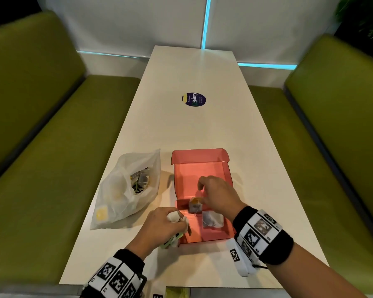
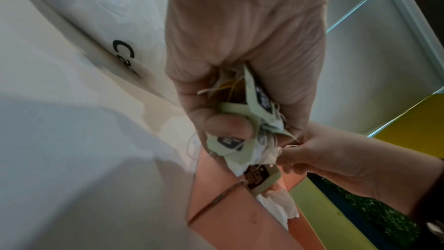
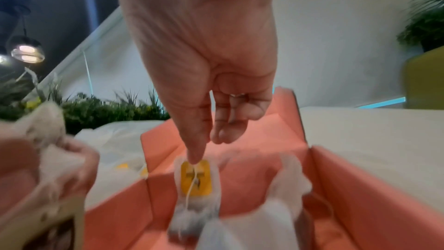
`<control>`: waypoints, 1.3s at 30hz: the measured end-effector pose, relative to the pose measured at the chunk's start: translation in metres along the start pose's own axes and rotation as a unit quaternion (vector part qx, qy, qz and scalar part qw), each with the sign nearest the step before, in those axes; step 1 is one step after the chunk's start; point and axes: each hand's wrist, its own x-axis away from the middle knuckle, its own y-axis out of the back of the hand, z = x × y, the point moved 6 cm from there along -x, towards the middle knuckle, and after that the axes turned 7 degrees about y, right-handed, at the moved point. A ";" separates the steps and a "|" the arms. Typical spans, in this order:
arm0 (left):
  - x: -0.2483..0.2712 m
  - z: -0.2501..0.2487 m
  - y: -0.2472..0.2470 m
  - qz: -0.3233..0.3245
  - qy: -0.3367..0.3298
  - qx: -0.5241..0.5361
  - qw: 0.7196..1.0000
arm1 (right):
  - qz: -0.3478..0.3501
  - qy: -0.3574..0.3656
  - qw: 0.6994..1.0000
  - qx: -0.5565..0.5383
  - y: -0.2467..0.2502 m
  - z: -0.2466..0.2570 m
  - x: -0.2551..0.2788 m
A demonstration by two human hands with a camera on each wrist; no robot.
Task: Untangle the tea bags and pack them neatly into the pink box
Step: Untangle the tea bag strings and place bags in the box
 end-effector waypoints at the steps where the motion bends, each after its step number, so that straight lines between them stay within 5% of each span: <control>1: 0.000 0.000 0.000 0.002 0.003 0.004 1.000 | -0.011 -0.007 1.000 -0.005 0.007 -0.003 0.004; 4: 0.000 0.001 0.000 0.005 0.006 0.006 1.000 | -0.017 -0.004 0.997 0.071 0.025 -0.015 0.022; 11: 0.000 -0.001 0.000 -0.002 -0.001 -0.010 1.000 | 0.082 0.148 0.948 0.269 0.004 -0.006 0.057; 17: -0.001 -0.002 -0.001 0.006 -0.008 -0.012 1.000 | 0.097 0.179 0.932 0.299 -0.016 -0.008 0.053; 23: -0.002 -0.001 -0.001 0.009 -0.009 -0.004 1.000 | -0.017 0.179 0.972 0.153 0.004 -0.009 0.050; 30: -0.003 -0.001 0.000 0.014 -0.012 0.010 1.000 | 0.026 0.090 0.992 -0.079 0.010 -0.024 0.042; 39: 0.000 -0.006 0.000 0.024 -0.014 0.012 1.000 | 0.043 0.104 0.986 -0.120 0.010 -0.021 0.042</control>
